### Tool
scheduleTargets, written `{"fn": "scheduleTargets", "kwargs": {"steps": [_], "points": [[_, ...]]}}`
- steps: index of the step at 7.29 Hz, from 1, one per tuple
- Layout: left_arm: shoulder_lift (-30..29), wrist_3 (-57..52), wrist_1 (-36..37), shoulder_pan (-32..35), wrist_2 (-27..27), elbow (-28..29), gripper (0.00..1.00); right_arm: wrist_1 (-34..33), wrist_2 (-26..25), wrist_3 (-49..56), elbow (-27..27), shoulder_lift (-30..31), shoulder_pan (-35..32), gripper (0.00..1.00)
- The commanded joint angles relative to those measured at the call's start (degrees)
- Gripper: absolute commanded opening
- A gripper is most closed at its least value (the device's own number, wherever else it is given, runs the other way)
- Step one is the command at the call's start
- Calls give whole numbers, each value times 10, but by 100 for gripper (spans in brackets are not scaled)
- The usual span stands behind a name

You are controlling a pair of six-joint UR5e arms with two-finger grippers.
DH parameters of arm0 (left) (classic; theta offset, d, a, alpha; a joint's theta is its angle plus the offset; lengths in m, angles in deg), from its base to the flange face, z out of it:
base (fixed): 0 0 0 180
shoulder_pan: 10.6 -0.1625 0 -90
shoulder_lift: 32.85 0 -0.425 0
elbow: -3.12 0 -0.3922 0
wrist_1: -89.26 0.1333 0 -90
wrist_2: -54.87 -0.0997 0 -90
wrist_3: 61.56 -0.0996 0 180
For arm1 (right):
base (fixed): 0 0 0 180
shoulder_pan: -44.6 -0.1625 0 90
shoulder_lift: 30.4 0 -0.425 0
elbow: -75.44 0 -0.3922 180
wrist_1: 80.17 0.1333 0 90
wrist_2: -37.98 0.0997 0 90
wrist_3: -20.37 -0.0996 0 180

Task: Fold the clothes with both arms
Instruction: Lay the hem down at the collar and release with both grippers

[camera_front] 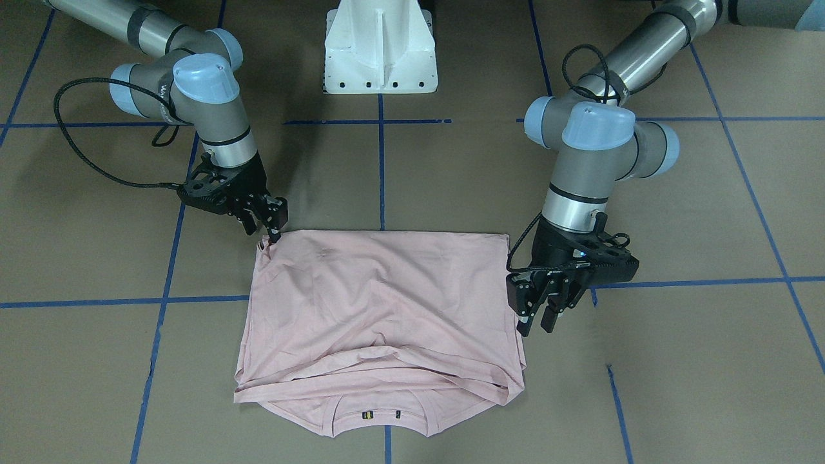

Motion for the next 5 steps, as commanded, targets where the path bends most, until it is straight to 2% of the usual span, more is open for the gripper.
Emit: {"fn": "scheduleTargets", "kwargs": {"steps": [1, 5], "points": [[0, 8, 1, 0, 0, -4, 50, 0, -2, 1, 3, -6, -2, 0], [5, 13, 2, -1, 0, -6, 50, 4, 30, 9, -17, -1, -9, 0]]}}
